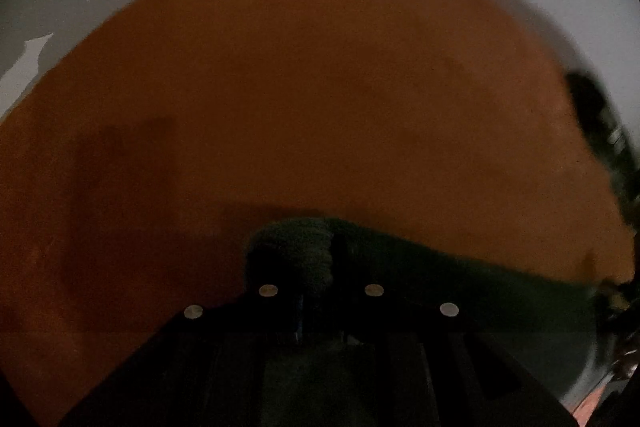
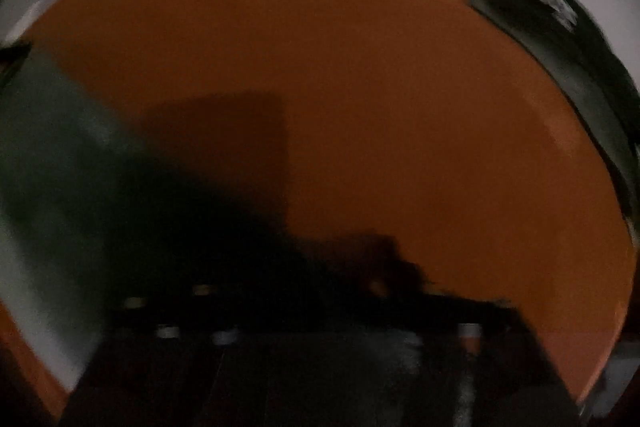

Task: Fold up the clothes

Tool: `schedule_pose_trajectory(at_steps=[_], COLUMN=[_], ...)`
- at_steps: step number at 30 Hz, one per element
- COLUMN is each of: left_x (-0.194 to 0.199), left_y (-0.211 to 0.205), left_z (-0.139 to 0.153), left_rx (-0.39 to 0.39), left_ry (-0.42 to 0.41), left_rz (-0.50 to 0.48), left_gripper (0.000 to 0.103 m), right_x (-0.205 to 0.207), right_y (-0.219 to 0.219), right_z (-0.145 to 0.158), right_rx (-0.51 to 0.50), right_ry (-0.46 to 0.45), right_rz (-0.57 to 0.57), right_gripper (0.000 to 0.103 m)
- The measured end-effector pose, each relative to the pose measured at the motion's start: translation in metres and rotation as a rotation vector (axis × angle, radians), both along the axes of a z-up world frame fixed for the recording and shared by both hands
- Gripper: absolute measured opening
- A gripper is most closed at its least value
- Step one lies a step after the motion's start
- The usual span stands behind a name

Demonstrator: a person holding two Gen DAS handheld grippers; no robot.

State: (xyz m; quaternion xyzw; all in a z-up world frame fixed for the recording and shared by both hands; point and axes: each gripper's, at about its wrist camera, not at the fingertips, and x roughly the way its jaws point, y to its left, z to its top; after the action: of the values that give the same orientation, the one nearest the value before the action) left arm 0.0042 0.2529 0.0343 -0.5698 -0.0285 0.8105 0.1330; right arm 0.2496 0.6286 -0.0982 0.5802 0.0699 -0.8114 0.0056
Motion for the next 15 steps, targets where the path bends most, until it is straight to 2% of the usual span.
schedule_pose_trajectory(at_steps=[2, 4, 5, 8, 10, 12, 15], left_x=[-0.003, -0.016, -0.022, -0.014, -0.008, 0.016, 0.079], left_y=[-0.028, -0.058, -0.077, -0.114, -0.138, -0.148, -0.141], left_z=[-0.002, -0.015, -0.017, 0.013, 0.035, 0.054, 0.075], left_rx=[0.169, 0.348, 0.404, 0.31, 0.239, 0.271, 0.347], left_ry=[-0.068, -0.236, -0.296, -0.172, -0.08, -0.025, 0.022], left_rz=[0.068, 0.102, 0.124, 0.136, 0.141, 0.108, -0.012], left_gripper=[0.016, 0.017, 0.021, 0.036, 0.038, 0.038, 0.051], right_x=[0.014, 0.031, 0.044, 0.086, 0.131, 0.195, 0.277], right_y=[0.02, 0.042, 0.056, 0.088, 0.1, 0.107, 0.13], right_z=[0.019, 0.035, 0.044, 0.076, 0.092, 0.112, 0.121], right_rx=[-0.124, -0.229, -0.274, -0.374, -0.414, -0.419, -0.392], right_ry=[0.072, 0.127, 0.15, 0.242, 0.328, 0.409, 0.436], right_rz=[-0.097, -0.199, -0.26, -0.401, -0.45, -0.507, -0.593], right_gripper=[0.07, 0.07, 0.07, 0.07, 0.07, 0.07, 0.07])
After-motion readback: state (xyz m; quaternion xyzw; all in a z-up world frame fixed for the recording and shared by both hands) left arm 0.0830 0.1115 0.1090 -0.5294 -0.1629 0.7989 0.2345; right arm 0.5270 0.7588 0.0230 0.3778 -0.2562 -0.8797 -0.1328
